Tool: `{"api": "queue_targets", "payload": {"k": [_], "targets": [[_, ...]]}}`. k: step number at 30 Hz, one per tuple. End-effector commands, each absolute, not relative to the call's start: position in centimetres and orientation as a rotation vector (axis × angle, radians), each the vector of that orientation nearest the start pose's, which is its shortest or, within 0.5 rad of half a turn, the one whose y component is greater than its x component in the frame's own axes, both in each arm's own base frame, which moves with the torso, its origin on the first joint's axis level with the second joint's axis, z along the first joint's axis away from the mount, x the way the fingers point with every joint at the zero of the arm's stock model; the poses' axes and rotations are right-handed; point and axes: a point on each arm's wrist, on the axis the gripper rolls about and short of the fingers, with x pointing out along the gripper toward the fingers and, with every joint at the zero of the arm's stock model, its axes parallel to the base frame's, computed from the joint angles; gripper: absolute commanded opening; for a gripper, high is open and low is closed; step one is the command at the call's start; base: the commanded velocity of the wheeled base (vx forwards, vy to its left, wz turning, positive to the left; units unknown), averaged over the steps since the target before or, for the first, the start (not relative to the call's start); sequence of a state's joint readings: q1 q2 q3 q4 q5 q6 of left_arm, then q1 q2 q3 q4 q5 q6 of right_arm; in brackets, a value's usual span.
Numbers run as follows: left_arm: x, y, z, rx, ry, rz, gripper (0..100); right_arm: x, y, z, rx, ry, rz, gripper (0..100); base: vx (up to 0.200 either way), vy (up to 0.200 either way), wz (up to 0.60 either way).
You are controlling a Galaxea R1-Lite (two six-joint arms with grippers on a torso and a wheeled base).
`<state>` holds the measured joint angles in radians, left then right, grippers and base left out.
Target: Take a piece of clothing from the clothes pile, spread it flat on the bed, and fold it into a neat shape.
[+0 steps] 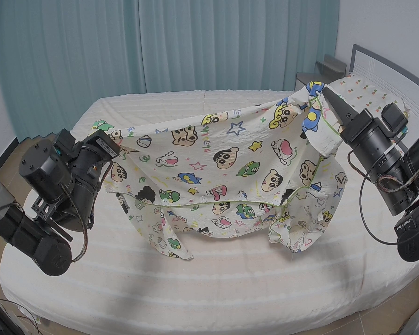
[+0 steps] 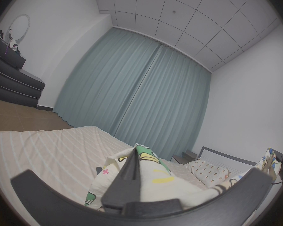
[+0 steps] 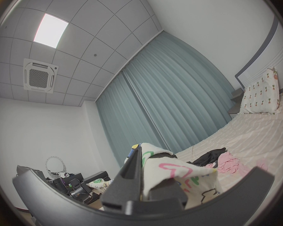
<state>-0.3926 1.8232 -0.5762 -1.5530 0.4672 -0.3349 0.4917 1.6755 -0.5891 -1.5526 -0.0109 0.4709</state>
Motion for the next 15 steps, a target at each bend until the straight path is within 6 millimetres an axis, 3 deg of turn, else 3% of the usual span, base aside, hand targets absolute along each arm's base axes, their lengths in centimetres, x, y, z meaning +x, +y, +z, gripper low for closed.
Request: {"api": "queue_targets", "payload": {"k": [1, 15], "targets": [[27.74, -10.29, 18.29, -0.469, -0.313, 0.026, 0, 23.84, 12.81, 22.58, 0.573, -0.345, 0.577, 0, 0.0, 0.2, 0.0], [27.52, -9.63, 19.16, -0.477, -0.345, 0.038, 0, 23.65, 13.13, 22.59, 0.577, -0.342, 0.591, 0, 0.0, 0.2, 0.0]]}}
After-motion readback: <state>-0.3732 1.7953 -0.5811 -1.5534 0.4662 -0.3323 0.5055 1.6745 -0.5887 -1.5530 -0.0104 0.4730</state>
